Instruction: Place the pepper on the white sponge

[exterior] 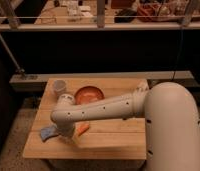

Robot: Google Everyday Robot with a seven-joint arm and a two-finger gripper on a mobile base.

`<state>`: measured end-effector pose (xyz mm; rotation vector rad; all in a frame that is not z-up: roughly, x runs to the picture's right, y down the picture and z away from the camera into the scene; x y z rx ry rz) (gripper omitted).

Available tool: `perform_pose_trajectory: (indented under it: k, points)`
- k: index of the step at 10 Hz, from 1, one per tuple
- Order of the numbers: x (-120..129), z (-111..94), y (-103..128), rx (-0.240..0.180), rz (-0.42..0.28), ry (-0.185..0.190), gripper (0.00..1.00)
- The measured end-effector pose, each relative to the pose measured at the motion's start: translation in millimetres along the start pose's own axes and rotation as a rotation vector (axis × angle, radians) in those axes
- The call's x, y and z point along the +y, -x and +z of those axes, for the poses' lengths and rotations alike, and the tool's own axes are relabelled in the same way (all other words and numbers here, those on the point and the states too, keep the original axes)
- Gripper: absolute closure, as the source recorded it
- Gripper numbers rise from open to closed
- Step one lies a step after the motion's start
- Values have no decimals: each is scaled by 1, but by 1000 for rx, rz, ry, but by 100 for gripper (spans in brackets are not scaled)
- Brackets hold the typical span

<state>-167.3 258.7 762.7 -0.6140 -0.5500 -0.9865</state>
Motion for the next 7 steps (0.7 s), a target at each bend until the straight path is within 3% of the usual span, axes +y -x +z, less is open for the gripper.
perform_pose_trajectory:
  k: [7]
  points:
    - [0,6,6,3,-13,2,20]
